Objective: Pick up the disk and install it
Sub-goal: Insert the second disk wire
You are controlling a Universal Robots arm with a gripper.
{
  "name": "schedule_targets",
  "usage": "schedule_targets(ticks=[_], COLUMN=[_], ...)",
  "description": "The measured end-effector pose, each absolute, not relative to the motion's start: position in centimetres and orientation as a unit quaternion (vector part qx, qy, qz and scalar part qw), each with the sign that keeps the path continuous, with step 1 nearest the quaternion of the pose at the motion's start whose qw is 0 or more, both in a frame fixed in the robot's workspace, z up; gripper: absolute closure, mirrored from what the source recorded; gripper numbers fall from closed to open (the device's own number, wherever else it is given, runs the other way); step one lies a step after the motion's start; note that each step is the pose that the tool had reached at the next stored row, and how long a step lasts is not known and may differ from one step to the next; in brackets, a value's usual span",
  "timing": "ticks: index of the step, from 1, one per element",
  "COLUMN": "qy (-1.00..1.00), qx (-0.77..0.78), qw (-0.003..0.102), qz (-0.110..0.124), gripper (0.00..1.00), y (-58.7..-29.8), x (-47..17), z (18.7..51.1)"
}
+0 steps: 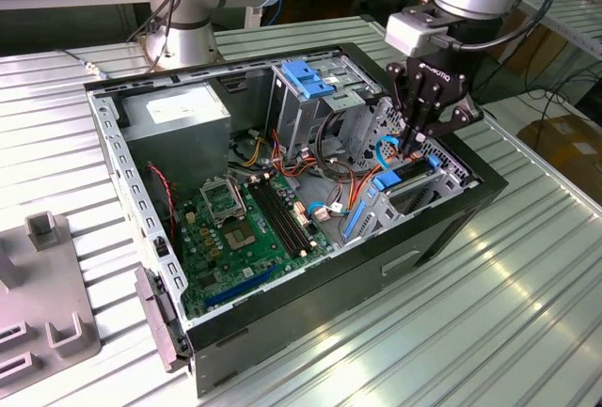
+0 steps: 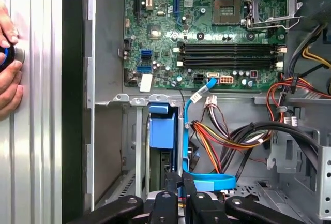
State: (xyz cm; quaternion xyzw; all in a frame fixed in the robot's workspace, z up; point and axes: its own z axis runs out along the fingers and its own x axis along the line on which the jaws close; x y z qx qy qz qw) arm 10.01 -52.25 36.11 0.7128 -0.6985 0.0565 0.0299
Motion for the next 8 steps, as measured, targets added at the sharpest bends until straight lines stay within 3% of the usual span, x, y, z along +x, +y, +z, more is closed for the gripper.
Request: schedule_targets(ticks=[8], qy=[-0.697], qx=[0.714], qw=[0.017], qz=[0.070], gripper=[0.84], y=[-52.64], x=[9.55], z=[35.76])
